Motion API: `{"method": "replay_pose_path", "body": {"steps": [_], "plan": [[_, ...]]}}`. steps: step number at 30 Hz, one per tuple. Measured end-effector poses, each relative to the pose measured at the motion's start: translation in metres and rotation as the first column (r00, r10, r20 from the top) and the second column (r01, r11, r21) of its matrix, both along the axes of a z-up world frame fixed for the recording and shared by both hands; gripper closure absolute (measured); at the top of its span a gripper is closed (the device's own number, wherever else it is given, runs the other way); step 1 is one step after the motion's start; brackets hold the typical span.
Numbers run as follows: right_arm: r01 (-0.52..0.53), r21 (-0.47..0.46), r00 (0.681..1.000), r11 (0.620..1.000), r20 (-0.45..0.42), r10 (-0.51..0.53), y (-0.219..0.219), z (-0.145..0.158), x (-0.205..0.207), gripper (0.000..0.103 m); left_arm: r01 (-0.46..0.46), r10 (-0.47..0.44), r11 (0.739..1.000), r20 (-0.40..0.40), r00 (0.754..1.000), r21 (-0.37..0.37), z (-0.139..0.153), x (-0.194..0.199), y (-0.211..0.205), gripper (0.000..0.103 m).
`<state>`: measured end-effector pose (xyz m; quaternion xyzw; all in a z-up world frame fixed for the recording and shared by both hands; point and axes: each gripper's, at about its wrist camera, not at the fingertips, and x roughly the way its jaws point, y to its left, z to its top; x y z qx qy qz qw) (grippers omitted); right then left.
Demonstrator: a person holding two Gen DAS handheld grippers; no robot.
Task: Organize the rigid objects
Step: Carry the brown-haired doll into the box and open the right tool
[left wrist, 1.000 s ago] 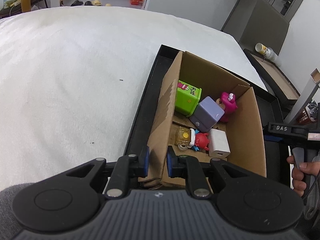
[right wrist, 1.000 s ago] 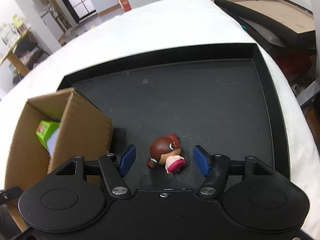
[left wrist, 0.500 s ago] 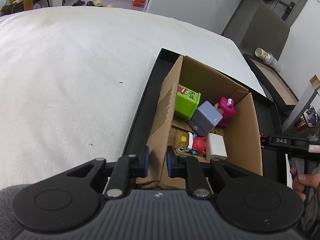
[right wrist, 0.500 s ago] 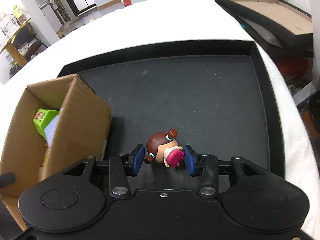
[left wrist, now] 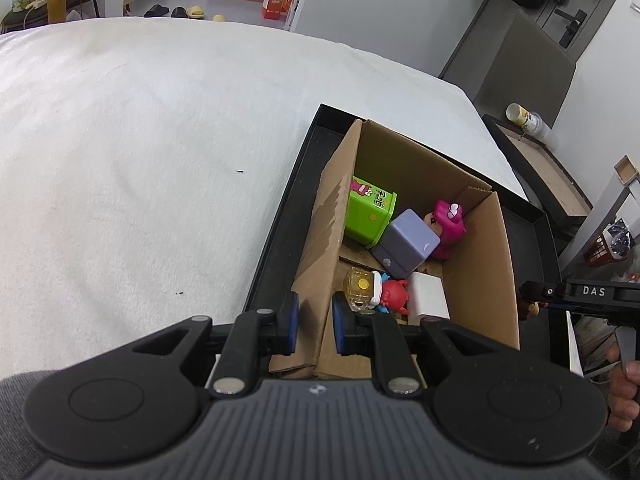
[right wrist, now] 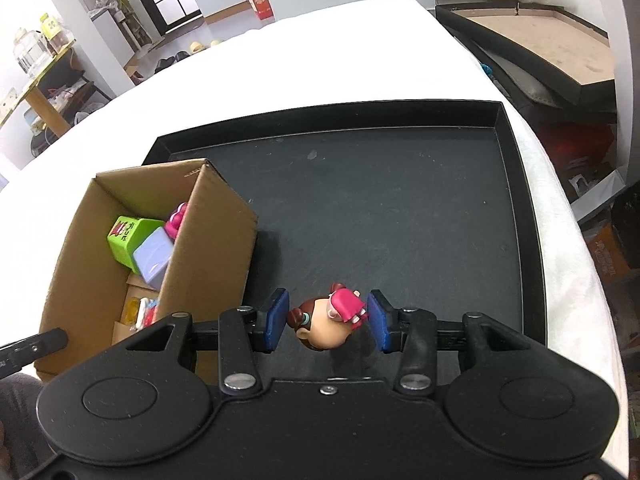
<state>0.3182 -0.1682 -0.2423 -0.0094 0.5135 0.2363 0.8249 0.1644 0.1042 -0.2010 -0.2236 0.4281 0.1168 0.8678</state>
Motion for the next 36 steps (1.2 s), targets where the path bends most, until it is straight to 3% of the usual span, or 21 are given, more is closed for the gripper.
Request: {"method": "replay_pose_path", "body": {"steps": [21, 36], "plan": [[-0.049, 0.028, 0.991, 0.998, 0.125, 0.045, 0.061, 0.082, -0.024, 0.061, 0.033, -0.031, 0.999, 0.048, 0.998, -0.039, -0.002, -0.009, 0.007, 0.087], [-0.107, 0.043, 0.994, 0.993, 0.042, 0.106, 0.126, 0.050, -0.040, 0.060, 0.048, -0.044, 0.997, 0.059, 0.997, -0.055, -0.008, -0.006, 0.012, 0.087]]}}
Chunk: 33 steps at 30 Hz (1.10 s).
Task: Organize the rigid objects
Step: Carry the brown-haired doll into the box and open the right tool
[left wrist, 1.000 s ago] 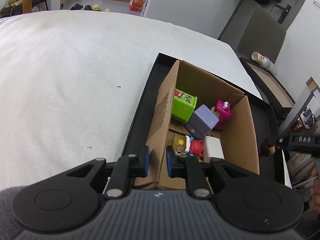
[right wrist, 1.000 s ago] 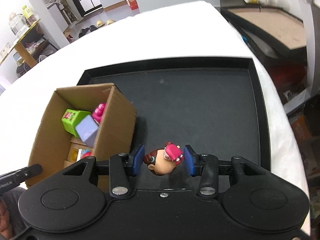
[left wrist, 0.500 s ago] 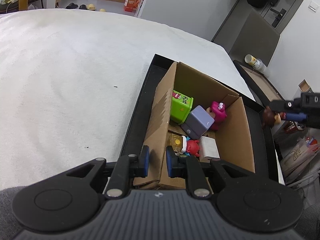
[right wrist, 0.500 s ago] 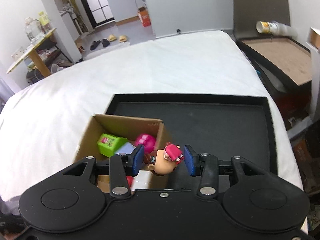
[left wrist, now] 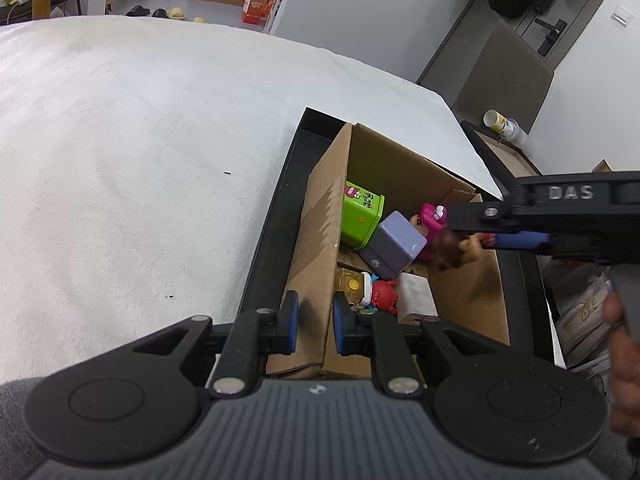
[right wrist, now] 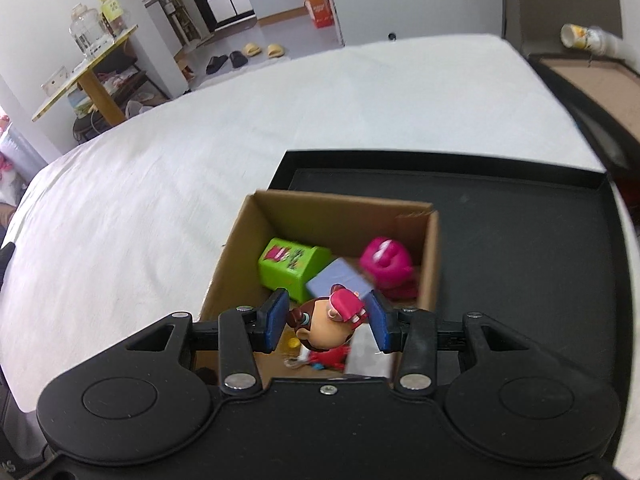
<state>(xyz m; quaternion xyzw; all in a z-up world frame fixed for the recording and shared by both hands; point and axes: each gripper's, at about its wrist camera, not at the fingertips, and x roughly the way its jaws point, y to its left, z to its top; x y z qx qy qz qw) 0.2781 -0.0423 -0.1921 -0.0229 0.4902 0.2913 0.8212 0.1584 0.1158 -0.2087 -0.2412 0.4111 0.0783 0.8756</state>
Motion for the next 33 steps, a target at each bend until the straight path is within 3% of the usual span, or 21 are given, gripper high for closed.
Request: {"method": "replay_pose_path", "body": {"steps": [11, 15, 17, 33], "plan": [[-0.009, 0.052, 0.998, 0.999, -0.059, 0.012, 0.031, -0.021, -0.006, 0.060, -0.002, 0.002, 1.000, -0.007, 1.000, -0.009, -0.004, 0.002, 0.002, 0.087], [-0.022, 0.093, 0.998, 0.995, -0.064, 0.028, 0.034, -0.020, -0.008, 0.049, -0.003, 0.003, 1.000, -0.011, 1.000, -0.010, -0.004, 0.003, 0.003, 0.087], [-0.014, 0.097, 0.997, 0.995, -0.072, 0.021, 0.029, -0.019, -0.008, 0.049, -0.002, 0.002, 1.000, -0.013, 1.000, -0.007, -0.005, 0.003, 0.002, 0.087], [0.184, 0.121, 0.982, 0.975, -0.053, -0.179, -0.082, 0.013, -0.006, 0.038, -0.010, 0.011, 1.000, -0.059, 0.998, 0.020, -0.005, 0.015, -0.001, 0.087]]}}
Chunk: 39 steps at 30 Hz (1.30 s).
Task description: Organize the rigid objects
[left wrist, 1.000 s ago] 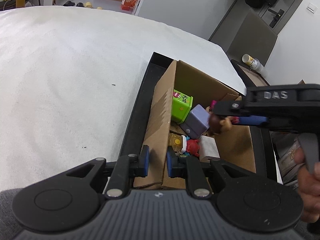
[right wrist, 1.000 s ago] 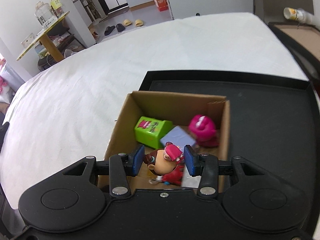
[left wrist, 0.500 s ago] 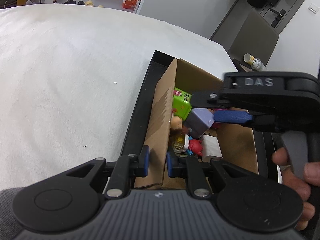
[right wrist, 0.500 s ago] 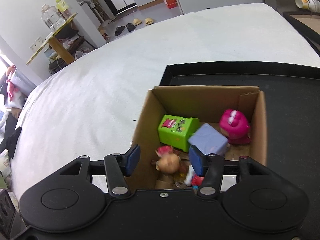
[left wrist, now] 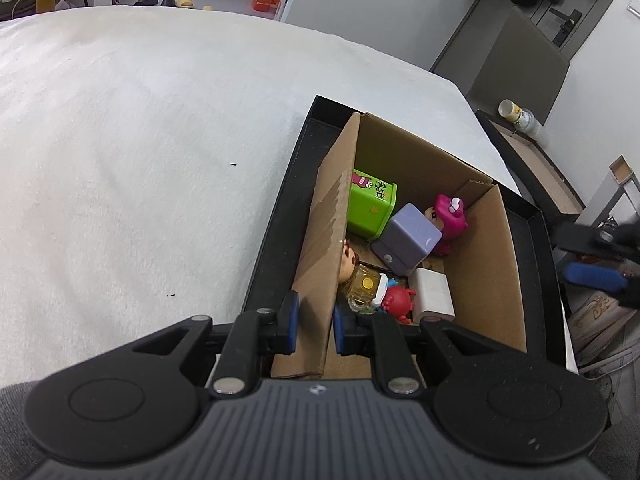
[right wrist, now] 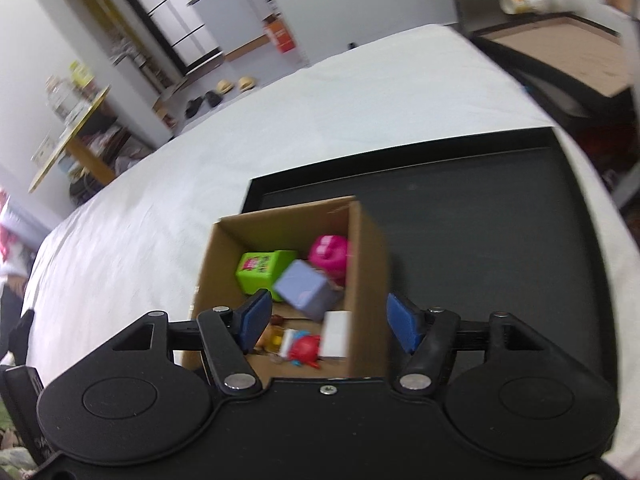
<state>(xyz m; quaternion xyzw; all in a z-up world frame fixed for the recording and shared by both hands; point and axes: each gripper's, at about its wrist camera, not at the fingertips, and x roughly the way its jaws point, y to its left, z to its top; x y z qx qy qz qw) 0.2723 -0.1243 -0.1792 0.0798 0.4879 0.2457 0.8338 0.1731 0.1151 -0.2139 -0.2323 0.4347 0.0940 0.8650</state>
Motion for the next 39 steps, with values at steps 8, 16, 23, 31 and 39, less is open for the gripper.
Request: {"method": "replay_pose_path", "body": {"steps": [8, 16, 23, 31, 39], "plan": [[0.063, 0.026, 0.998, 0.998, 0.002, -0.063, -0.050, 0.018, -0.013, 0.030, 0.020, -0.018, 0.999, -0.057, 0.998, 0.032, 0.005, -0.003, -0.007, 0.082], [0.071, 0.064, 0.997, 0.995, 0.012, -0.072, -0.076, 0.029, -0.030, 0.019, -0.001, 0.006, 0.997, -0.061, 0.998, 0.073, 0.014, -0.011, -0.010, 0.082], [0.100, 0.086, 0.995, 0.991, 0.001, -0.101, -0.108, 0.029, -0.045, 0.019, -0.016, 0.021, 0.993, -0.038, 0.999, 0.113, 0.029, -0.022, -0.015, 0.077], [0.087, 0.088, 0.995, 0.992, 0.030, -0.090, -0.119, 0.035, -0.060, 0.011, -0.027, 0.034, 0.978, -0.034, 0.999, 0.207, 0.057, -0.031, -0.023, 0.061], [0.080, 0.080, 0.994, 0.994, 0.063, -0.085, -0.113, 0.042, -0.071, 0.001, 0.041, -0.044, 0.974, 0.006, 0.999, 0.222, 0.097, -0.039, -0.032, 0.035]]}}
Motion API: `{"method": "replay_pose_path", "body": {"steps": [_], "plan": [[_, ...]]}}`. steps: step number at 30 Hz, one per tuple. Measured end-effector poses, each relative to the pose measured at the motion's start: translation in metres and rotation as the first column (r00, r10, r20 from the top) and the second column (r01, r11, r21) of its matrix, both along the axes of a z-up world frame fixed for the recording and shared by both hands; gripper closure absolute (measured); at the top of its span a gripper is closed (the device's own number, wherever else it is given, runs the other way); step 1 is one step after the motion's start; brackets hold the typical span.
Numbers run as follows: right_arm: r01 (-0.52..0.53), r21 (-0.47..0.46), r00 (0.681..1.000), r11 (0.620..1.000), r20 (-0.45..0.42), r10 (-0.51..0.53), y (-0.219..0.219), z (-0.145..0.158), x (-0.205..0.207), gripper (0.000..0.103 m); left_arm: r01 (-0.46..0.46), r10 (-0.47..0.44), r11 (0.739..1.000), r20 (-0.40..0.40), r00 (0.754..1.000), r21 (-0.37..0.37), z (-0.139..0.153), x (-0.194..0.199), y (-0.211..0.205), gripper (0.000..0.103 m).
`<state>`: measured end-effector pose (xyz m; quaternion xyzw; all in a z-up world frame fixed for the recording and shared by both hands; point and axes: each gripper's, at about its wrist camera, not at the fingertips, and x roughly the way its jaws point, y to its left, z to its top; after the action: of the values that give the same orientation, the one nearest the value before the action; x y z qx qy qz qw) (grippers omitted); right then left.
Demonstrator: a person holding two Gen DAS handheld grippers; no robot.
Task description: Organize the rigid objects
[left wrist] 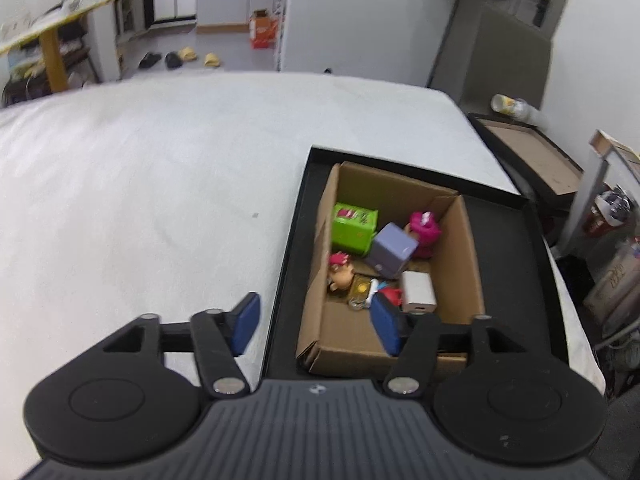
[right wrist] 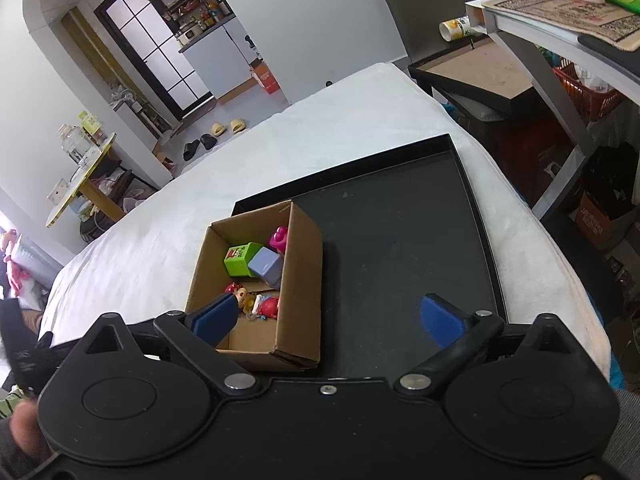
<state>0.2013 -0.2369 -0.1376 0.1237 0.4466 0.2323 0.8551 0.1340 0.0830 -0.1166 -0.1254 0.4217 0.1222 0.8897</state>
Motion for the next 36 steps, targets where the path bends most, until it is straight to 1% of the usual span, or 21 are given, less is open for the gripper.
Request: {"method": "replay_pose_path", "body": {"steps": [1, 3, 5, 7, 10, 11, 13, 18, 21, 24, 25, 31, 34, 36], "plan": [[0.003, 0.001, 1.000, 1.000, 0.007, -0.003, 0.002, 0.002, -0.001, 0.000, 0.004, -0.004, 1.000, 0.009, 1.000, 0.003, 0.006, -0.002, -0.002, 0.032], [0.017, 0.013, 1.000, 1.000, 0.025, -0.018, 0.001, 0.005, -0.004, 0.000, 0.008, -0.007, 1.000, 0.021, 1.000, -0.019, 0.017, -0.006, -0.004, 0.025], [0.032, 0.042, 0.998, 0.999, 0.045, -0.034, 0.000, 0.010, -0.008, 0.000, 0.000, 0.001, 0.998, 0.019, 1.000, -0.060, 0.025, -0.009, -0.004, 0.022], [0.042, 0.059, 0.997, 0.997, 0.065, -0.046, 0.001, 0.015, -0.011, 0.000, 0.002, 0.000, 0.997, 0.026, 1.000, -0.080, 0.031, -0.013, -0.004, 0.020], [0.046, 0.066, 0.993, 0.997, 0.103, -0.053, 0.002, 0.022, -0.015, 0.000, 0.018, -0.015, 0.996, 0.040, 0.999, -0.084, 0.040, -0.018, -0.007, 0.016], [0.045, 0.065, 0.992, 0.997, 0.117, -0.052, 0.003, 0.025, -0.017, 0.000, 0.026, -0.022, 0.996, 0.048, 0.999, -0.081, 0.043, -0.021, -0.009, 0.013], [0.045, 0.069, 0.988, 0.997, 0.142, -0.054, 0.004, 0.031, -0.021, 0.000, 0.051, -0.048, 0.997, 0.055, 0.997, -0.063, 0.048, -0.025, -0.013, 0.010], [0.049, 0.112, 0.974, 0.992, 0.213, -0.072, 0.004, 0.042, -0.031, 0.000, 0.055, -0.049, 0.997, 0.088, 0.995, -0.061, 0.059, -0.037, -0.015, 0.001], [0.038, 0.126, 0.972, 0.991, 0.228, -0.066, 0.003, 0.046, -0.036, 0.000, 0.056, -0.048, 0.997, 0.115, 0.992, -0.061, 0.067, -0.044, -0.017, 0.001], [0.044, 0.133, 0.973, 0.990, 0.220, -0.072, 0.003, 0.050, -0.039, 0.000, 0.054, -0.042, 0.994, 0.128, 0.991, -0.094, 0.074, -0.050, -0.017, 0.001], [0.047, 0.132, 0.972, 0.990, 0.222, -0.075, 0.003, 0.052, -0.040, 0.000, 0.053, -0.041, 0.994, 0.128, 0.991, -0.093, 0.076, -0.051, -0.017, 0.001], [0.060, 0.104, 0.966, 0.993, 0.246, -0.084, 0.003, 0.063, -0.048, 0.000, 0.083, -0.071, 0.994, 0.151, 0.986, -0.076, 0.090, -0.062, -0.021, 0.001], [0.072, 0.091, 0.969, 0.993, 0.231, -0.091, 0.001, 0.064, -0.051, 0.000, 0.092, -0.083, 0.995, 0.171, 0.982, -0.046, 0.098, -0.068, -0.023, 0.001], [0.081, 0.062, 0.968, 0.995, 0.234, -0.093, 0.000, 0.066, -0.053, 0.000, 0.095, -0.087, 0.995, 0.182, 0.979, -0.035, 0.102, -0.071, -0.022, 0.001]]}}
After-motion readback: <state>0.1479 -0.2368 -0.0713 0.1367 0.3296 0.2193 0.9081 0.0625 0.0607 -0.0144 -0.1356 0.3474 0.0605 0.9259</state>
